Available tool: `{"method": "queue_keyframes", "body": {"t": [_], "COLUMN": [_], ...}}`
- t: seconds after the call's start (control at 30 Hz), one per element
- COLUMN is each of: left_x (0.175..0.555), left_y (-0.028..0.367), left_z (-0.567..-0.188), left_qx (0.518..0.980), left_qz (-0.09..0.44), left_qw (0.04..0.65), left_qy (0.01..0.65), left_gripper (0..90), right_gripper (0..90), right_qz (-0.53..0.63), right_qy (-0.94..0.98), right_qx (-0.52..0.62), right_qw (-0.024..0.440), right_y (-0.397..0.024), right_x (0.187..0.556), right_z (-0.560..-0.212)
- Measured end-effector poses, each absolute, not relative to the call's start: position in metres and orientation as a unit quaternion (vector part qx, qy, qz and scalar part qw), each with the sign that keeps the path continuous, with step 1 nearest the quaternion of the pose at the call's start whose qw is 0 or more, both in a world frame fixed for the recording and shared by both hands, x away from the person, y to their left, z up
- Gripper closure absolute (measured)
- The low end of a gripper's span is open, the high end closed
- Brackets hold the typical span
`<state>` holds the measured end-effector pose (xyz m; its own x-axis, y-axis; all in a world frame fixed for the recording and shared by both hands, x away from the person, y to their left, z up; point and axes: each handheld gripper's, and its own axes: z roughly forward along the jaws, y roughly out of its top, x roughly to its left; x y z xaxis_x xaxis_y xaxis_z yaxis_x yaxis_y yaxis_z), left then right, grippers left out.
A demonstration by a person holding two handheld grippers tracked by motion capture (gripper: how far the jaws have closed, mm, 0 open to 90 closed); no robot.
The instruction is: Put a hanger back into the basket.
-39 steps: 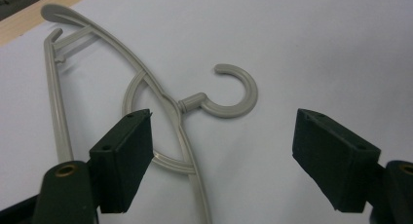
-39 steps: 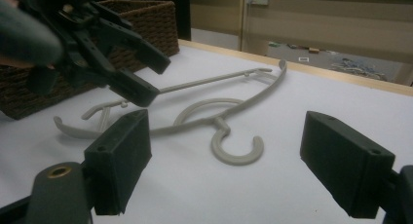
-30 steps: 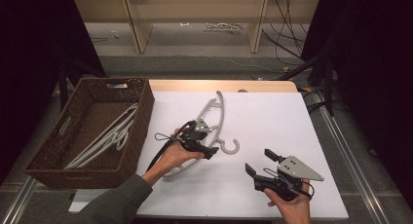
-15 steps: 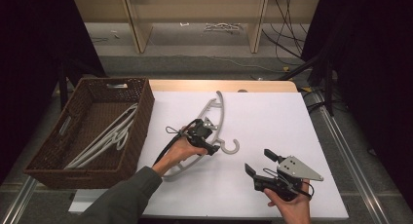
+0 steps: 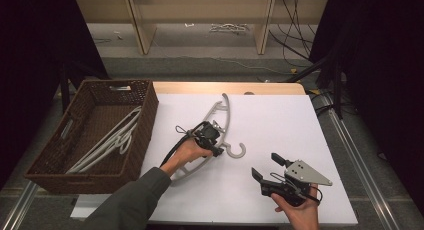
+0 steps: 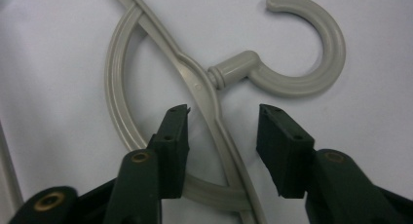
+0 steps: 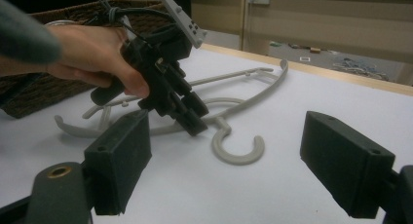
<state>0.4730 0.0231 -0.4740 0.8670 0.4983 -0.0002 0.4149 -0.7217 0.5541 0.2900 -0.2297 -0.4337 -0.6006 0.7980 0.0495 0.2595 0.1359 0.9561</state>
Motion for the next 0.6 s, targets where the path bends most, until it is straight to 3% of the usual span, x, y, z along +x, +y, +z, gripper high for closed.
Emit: {"method": "queue_keyframes", "body": {"t": [0.23, 0.6], "left_x": [0.4772, 0.4805], "left_y": [0.0216, 0.0141], "left_z": [-0.4697, -0.4657], "left_qx": [0.93, 0.941], "left_qz": [0.076, 0.07], "left_qw": [0.251, 0.218], "left_qy": [0.256, 0.249], "left_gripper": [64.5, 70.4], "right_gripper": [19.9, 19.8], "right_qz": [0.543, 0.542], "right_qy": [0.711, 0.711], "right_qx": [0.371, 0.372], "right_qw": [0.248, 0.248], "right_y": [-0.2299, -0.2288], "right_x": [0.2903, 0.2899], "right_z": [-0.4337, -0.4337]}}
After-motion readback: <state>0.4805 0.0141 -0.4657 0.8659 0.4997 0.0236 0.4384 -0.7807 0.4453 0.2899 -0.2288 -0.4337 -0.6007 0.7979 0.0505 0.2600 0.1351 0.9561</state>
